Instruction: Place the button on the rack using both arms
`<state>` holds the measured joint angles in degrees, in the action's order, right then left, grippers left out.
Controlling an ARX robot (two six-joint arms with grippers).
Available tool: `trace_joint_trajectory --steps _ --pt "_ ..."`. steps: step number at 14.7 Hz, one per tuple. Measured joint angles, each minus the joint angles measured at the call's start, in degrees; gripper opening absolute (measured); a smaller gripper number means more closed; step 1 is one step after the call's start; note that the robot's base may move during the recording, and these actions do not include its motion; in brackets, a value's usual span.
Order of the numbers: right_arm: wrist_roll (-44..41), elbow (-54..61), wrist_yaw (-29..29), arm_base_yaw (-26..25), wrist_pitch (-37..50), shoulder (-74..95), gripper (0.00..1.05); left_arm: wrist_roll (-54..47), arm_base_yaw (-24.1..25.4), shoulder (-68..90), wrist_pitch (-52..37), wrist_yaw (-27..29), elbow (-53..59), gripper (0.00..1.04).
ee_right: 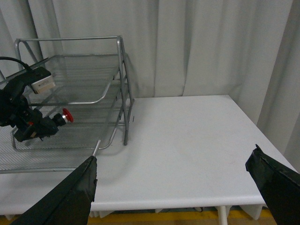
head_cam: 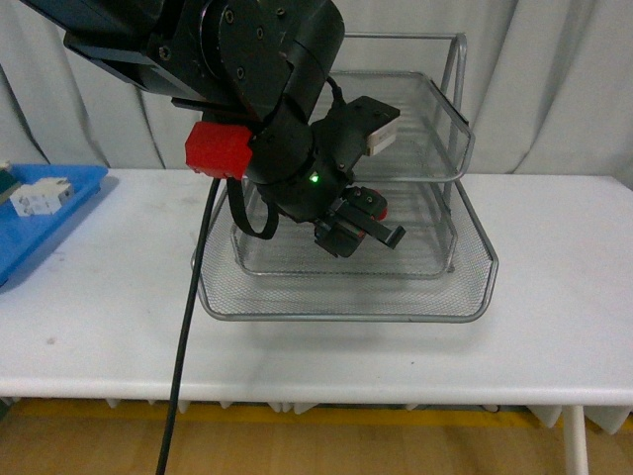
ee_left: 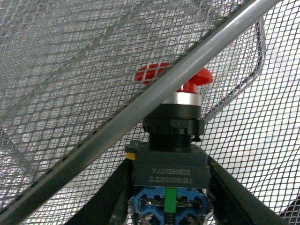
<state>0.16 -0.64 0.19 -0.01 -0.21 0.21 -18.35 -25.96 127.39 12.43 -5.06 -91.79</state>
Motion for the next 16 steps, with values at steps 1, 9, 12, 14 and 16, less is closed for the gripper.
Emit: trace_joint_trajectory --steps 1,9,12,14,16 --pt "0.00 0.00 0.00 0.00 0.00 0.00 0.98 0.00 0.28 0.00 0.02 -0.42 -0.13 0.57" --pt "0.00 0.00 0.00 0.00 -0.02 0.00 0.98 0.66 1.46 -18.64 -7.02 -4.98 17.40 0.98" --pt "0.00 0.00 0.00 0.00 0.00 0.00 0.98 2.95 4.85 -30.08 -15.19 -4.39 29.55 0.98" --pt "0.00 0.00 -0.04 0.00 0.02 0.00 0.98 6.62 4.57 -40.63 -32.09 5.27 41.66 0.91" --pt "0.02 0.00 -0.11 0.00 -0.02 0.00 0.98 14.34 6.91 -55.06 -53.02 20.74 61.35 0.66"
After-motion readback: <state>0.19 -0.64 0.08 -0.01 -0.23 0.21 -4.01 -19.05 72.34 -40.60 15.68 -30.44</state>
